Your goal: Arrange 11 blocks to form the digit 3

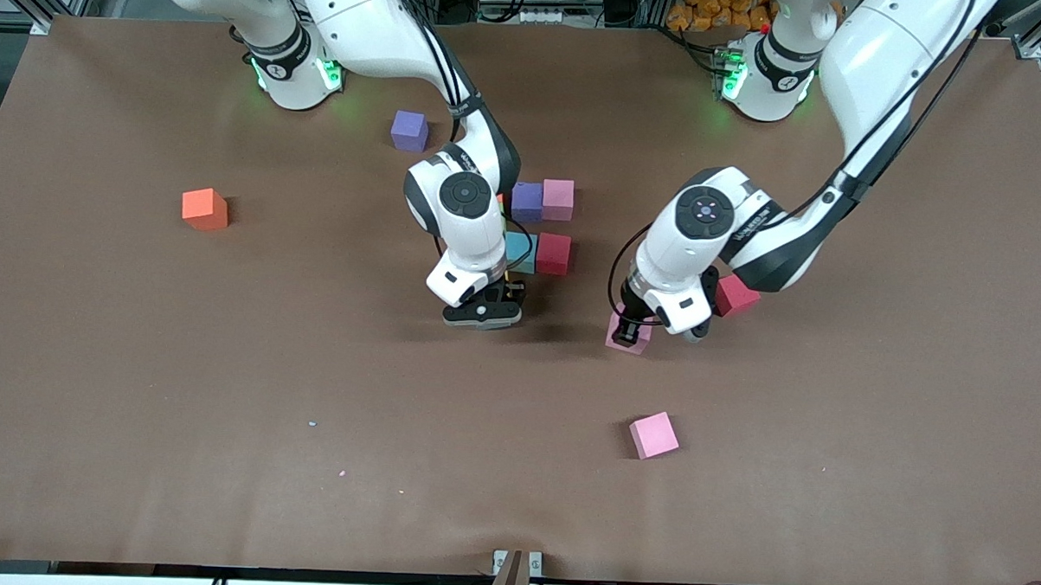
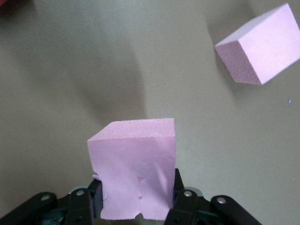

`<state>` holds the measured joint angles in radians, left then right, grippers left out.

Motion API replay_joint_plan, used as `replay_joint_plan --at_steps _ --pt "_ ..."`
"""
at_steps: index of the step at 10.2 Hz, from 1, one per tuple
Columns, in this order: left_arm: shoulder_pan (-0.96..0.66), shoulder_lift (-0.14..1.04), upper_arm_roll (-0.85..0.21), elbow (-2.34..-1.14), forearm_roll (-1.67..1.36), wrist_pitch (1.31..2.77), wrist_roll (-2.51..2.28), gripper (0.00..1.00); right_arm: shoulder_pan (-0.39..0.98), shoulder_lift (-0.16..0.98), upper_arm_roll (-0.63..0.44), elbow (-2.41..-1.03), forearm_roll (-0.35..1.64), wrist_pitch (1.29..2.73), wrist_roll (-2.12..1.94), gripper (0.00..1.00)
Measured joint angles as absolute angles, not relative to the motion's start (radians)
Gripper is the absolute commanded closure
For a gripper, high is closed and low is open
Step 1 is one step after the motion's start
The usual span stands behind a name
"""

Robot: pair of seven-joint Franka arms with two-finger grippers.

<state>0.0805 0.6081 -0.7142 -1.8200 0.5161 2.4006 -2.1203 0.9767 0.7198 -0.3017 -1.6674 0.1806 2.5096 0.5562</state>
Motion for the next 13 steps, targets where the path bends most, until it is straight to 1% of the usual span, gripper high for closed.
replay_joint_plan --at_steps 2,3,4,5,6,7,13 --pt "0.034 0.613 -0.686 -1.806 0.529 2.399 -2.107 0.51 0.977 0.719 -0.304 -1.668 0.181 2.505 0.563 1.00" --pt "0.018 0.615 -0.677 -1.799 0.530 2.398 -2.075 0.51 0.977 0.719 -0.305 -1.668 0.181 2.504 0.566 0.97" --pt "0.011 0.617 -0.674 -1.794 0.530 2.398 -2.046 0.51 0.977 0.719 -0.305 -1.668 0.181 2.503 0.573 0.71" --pt "0.007 0.620 -0.673 -1.789 0.533 2.397 -2.018 0.51 0.977 0.719 -0.305 -1.668 0.181 2.503 0.578 0.32" --pt "0.000 0.626 -0.672 -1.785 0.542 2.395 -1.992 0.51 0.977 0.719 -0.305 -1.668 0.181 2.503 0.580 0.03" --pt "-0.009 0.634 -0.672 -1.783 0.555 2.395 -1.979 0.55 0.976 0.719 -0.307 -1.670 0.181 2.500 0.580 0.00" --pt "-0.071 0.665 -0.668 -1.777 0.605 2.323 -1.905 0.55 0.974 0.713 -0.321 -1.665 0.180 2.503 0.580 0.00"
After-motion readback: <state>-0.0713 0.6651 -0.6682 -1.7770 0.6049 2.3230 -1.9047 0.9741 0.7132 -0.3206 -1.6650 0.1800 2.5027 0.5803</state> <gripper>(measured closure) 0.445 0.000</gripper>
